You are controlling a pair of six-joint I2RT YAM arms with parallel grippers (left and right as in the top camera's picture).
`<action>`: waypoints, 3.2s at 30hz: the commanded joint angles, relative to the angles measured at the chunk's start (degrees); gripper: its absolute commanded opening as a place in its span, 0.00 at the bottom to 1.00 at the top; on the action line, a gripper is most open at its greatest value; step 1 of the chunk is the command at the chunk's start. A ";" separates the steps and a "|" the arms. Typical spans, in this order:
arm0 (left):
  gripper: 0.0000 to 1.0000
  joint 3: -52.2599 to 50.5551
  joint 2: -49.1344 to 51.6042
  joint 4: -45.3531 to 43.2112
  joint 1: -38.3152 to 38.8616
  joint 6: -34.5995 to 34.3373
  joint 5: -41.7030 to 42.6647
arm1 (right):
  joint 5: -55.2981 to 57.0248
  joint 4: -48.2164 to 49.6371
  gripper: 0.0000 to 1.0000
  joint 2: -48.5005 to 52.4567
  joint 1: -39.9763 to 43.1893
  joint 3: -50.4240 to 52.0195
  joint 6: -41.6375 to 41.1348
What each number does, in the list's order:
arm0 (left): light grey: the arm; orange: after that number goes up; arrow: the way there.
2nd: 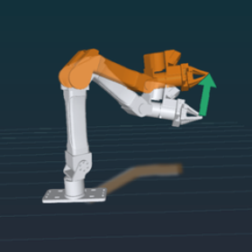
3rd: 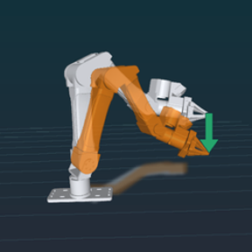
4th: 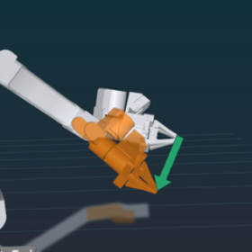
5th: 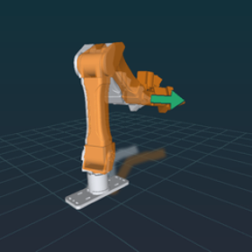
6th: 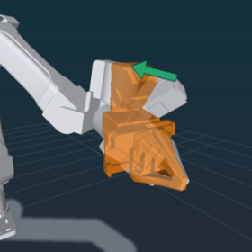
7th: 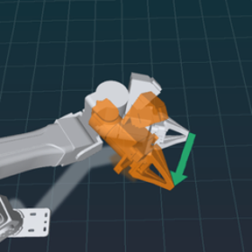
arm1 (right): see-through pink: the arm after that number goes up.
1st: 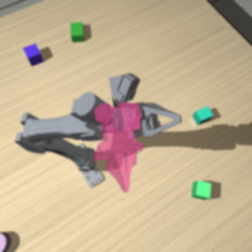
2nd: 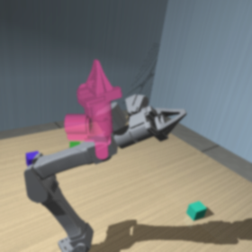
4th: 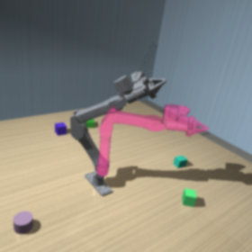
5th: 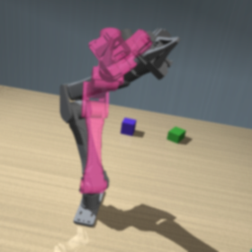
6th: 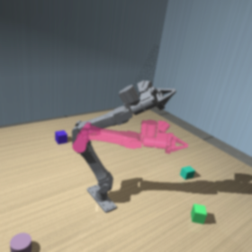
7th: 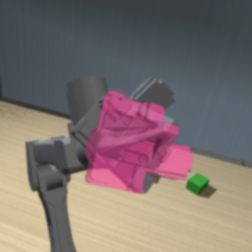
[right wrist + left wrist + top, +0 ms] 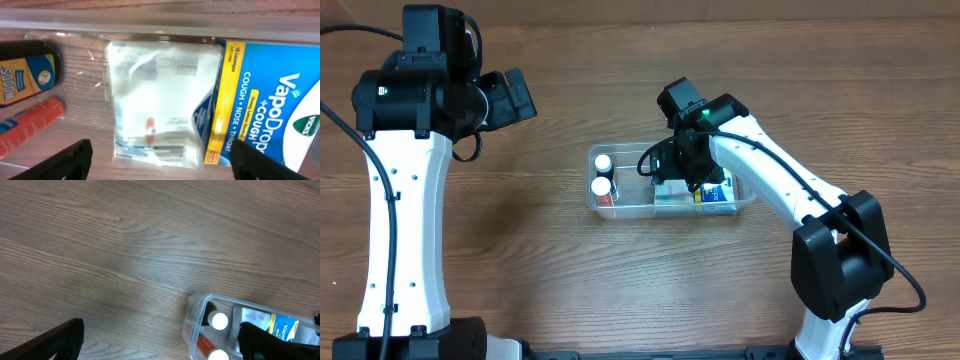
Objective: Pack container
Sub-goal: 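Carry the white box into the container and release it, then move right gripper to the red box and grasp it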
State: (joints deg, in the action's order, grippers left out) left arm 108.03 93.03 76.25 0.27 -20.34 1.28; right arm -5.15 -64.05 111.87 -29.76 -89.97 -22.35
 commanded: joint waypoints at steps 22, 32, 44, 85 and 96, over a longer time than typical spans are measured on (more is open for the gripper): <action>1.00 -0.31 0.46 -0.20 -0.26 2.38 -1.27 | 14.10 -10.21 1.00 -20.31 17.90 -9.51 -3.04; 1.00 -0.31 0.46 -0.22 -0.26 2.38 -1.27 | 12.61 -22.80 1.00 -28.06 28.55 -3.19 -2.78; 1.00 -0.31 0.46 -0.24 -0.26 2.38 -1.27 | 10.21 -5.31 1.00 -37.59 32.98 24.11 11.50; 1.00 -0.31 0.46 -1.36 -0.26 2.38 -1.49 | 0.07 1.09 1.00 -15.15 45.53 27.98 24.33; 1.00 -0.31 0.46 -1.38 -0.26 2.36 -1.49 | -1.38 4.55 1.00 -8.41 45.53 31.10 23.87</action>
State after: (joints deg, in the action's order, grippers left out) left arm 107.98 93.03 75.18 0.27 -19.07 0.62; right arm -5.76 -59.96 102.28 15.99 -59.05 1.52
